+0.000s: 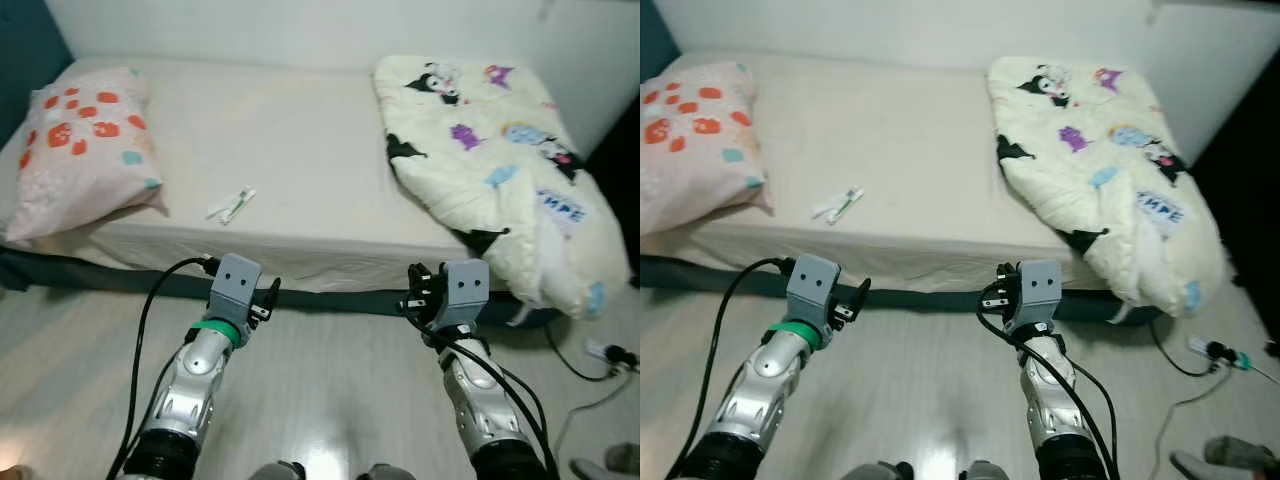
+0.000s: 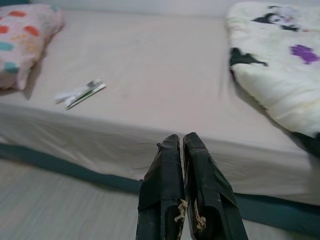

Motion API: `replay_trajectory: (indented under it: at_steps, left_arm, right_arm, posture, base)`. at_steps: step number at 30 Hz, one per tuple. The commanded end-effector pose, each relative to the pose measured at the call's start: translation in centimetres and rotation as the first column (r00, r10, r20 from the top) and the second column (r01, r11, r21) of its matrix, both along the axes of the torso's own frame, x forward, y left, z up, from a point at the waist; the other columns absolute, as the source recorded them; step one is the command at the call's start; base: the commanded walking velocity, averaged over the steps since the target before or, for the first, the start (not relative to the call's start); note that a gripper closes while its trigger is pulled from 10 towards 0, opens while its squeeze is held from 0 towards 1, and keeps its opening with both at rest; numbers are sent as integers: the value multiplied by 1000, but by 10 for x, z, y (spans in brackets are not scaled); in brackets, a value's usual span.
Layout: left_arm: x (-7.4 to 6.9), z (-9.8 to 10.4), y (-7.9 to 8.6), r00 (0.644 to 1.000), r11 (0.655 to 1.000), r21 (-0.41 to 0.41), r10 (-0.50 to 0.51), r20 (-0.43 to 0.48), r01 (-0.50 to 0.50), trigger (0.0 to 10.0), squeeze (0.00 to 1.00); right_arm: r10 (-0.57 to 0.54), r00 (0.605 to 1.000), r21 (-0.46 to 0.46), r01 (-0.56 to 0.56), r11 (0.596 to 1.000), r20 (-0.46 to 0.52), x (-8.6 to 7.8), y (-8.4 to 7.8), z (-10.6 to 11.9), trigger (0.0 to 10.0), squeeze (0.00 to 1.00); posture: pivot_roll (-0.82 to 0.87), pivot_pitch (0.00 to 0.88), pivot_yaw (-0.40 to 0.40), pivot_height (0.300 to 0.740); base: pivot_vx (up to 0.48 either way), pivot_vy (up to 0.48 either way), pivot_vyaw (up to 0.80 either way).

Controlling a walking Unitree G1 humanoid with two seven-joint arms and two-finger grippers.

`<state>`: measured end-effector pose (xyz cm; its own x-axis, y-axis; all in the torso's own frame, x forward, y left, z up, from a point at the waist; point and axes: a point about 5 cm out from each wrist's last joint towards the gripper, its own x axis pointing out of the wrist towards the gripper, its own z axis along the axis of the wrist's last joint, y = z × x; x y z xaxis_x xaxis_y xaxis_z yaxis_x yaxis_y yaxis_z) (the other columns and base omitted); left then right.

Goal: Clean up the room

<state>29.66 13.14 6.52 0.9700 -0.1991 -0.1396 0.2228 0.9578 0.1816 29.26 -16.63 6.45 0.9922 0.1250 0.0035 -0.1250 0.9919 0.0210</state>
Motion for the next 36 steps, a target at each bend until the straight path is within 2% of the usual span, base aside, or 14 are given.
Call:
replay_trajectory:
  at_steps: [1,15,36]
  left_arm:
    - [1,-1,1,1000,1000,8,6,-10,-6,10000,0]
    - [4,2,1,1000,1000,19,12,13,-12,10000,0]
    - [4,1,-3,1000,999,33,-6,19,6,10000,0]
  right_arm:
    - [-1,1000,-6,1,1000,-26,-1,-1,-4,10000,0]
    - [-7,1000,20,7,1000,-17,-2,2,-5,10000,0]
    - [-1,1000,36,2,999,-22,-3,5,-6,10000,0]
  posture:
    - [-51,0,24,740]
    - [-53,0,31,740]
    - [-56,0,31,740]
  base:
    - [0,0,775]
    - [0,0,771]
    - [471,0,0]
